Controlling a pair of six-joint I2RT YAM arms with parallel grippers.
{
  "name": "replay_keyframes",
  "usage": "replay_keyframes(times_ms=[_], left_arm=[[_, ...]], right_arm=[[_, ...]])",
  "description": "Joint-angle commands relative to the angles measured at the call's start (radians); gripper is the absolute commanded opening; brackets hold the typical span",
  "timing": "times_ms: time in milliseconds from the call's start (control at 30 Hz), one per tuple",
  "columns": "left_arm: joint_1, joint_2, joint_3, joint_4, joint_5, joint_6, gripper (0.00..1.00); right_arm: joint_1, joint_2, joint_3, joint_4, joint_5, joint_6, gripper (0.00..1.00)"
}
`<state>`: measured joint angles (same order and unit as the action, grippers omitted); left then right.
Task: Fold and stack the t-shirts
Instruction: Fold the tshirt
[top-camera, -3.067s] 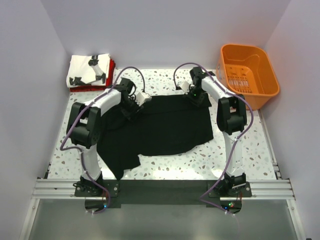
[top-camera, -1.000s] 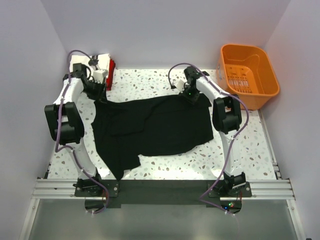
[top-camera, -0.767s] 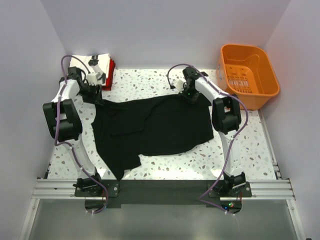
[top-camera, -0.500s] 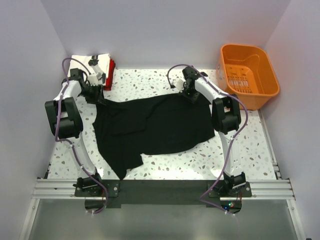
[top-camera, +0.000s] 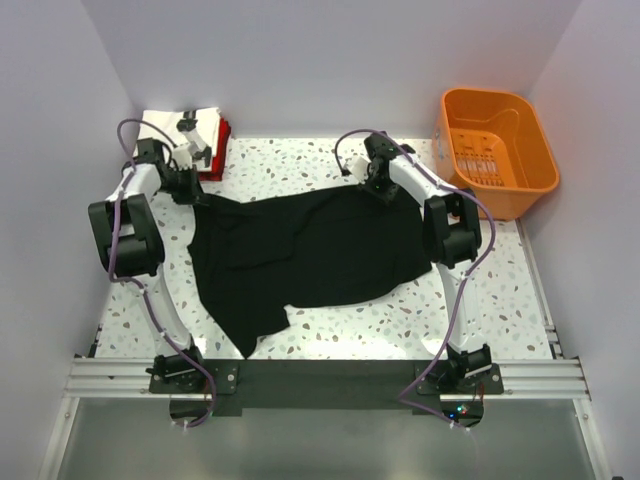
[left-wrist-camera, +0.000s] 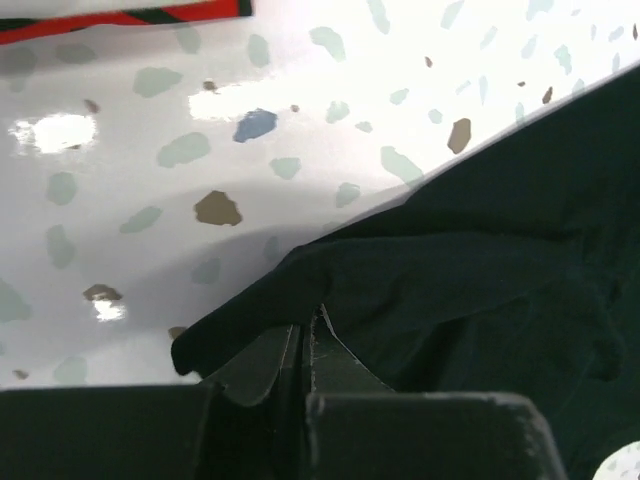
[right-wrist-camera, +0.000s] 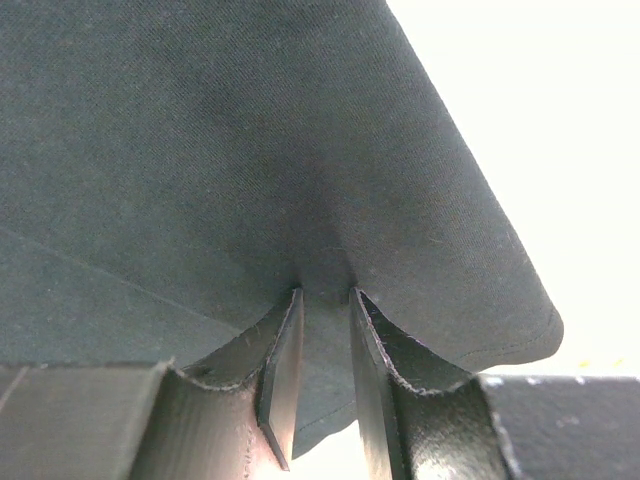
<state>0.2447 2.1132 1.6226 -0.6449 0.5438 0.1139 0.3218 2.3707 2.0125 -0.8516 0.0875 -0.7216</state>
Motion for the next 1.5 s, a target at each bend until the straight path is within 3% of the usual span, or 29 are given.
replay_keyframes(times_ms=[0, 333, 633, 733, 767, 833, 867, 900, 967, 1100, 1200, 1333, 1467], left_arm=[[0.054, -0.035, -0.003, 0.059, -0.011, -0.029, 0.00], [0.096, 0.060, 0.031, 0.135, -0.125, -0.079, 0.00], [0.094, 0.188, 0.186, 0.142, -0.173, -0.083, 0.00], [0.094, 0.189, 0.275, 0.079, -0.122, -0.039, 0.14], [0.093, 0.177, 0.299, 0.061, -0.082, 0.008, 0.28], [0.093, 0.110, 0.296, -0.001, -0.045, 0.062, 0.39], [0.091, 0.084, 0.275, -0.028, -0.015, 0.128, 0.51], [0.090, 0.030, 0.260, -0.086, -0.008, 0.166, 0.57], [0.088, -0.024, 0.186, -0.142, 0.004, 0.266, 0.63], [0.064, -0.145, 0.025, -0.307, 0.015, 0.450, 0.65], [0.029, -0.280, -0.153, -0.352, 0.013, 0.556, 0.65], [-0.015, -0.413, -0.407, -0.326, 0.004, 0.616, 0.66], [-0.067, -0.456, -0.500, -0.320, -0.002, 0.630, 0.66]], right_arm=[[-0.003, 0.051, 0.012, 0.013, 0.058, 0.004, 0.29], [0.020, 0.068, 0.012, 0.036, 0.095, 0.013, 0.29], [0.040, 0.108, 0.080, 0.106, 0.172, 0.042, 0.35], [0.042, 0.107, 0.120, 0.094, 0.170, 0.053, 0.41], [0.042, 0.099, 0.138, 0.076, 0.166, 0.053, 0.43], [0.040, 0.050, 0.167, 0.034, 0.123, 0.047, 0.52], [0.039, 0.024, 0.170, -0.019, 0.092, 0.039, 0.55], [0.039, -0.028, 0.170, -0.052, 0.022, 0.028, 0.64], [0.039, -0.088, 0.147, -0.157, -0.052, 0.010, 0.70], [0.037, -0.185, 0.088, -0.372, -0.170, -0.082, 0.71], [0.033, -0.209, -0.010, -0.518, -0.175, -0.107, 0.62], [-0.007, -0.303, -0.177, -0.418, -0.192, -0.055, 0.60], [-0.007, -0.239, -0.163, -0.432, -0.204, -0.047, 0.59]])
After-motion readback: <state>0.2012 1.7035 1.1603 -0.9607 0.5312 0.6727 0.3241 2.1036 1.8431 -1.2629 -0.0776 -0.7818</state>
